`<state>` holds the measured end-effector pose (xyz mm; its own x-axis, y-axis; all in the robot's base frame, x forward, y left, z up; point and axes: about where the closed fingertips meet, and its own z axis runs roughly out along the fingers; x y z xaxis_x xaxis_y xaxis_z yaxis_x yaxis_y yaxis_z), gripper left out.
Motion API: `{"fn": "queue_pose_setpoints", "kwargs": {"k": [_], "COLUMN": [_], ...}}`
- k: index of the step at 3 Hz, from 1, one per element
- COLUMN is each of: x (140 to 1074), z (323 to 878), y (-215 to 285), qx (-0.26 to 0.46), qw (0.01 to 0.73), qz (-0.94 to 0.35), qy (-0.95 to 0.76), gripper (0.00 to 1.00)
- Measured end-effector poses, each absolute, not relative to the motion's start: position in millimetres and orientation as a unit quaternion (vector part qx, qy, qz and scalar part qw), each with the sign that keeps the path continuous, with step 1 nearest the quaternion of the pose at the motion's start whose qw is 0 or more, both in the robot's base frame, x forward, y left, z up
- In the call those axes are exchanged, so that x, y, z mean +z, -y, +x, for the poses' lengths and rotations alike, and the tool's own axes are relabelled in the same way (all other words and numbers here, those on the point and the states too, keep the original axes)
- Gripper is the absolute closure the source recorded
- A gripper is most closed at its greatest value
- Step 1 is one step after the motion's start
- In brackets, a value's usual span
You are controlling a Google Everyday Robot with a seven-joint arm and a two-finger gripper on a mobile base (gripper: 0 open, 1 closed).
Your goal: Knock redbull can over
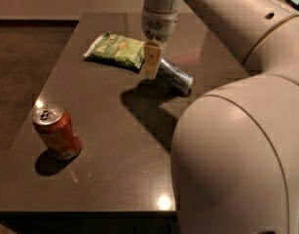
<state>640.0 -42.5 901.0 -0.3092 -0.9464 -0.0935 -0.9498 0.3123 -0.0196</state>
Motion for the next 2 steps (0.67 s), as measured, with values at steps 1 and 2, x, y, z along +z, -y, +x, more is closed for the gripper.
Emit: {"fn": "queue_pose_setpoints", "kwargs": {"k": [1, 2], "x": [887.4, 885.4], "z": [630.1, 639.4], "y": [45.0, 39.7], "qx": [0.029, 0.026], "qw": [0.023, 0.041], "qz": [-0.592, -0.591], "qy": [-0.805, -0.805], "gripper": [0.0, 0.0]}}
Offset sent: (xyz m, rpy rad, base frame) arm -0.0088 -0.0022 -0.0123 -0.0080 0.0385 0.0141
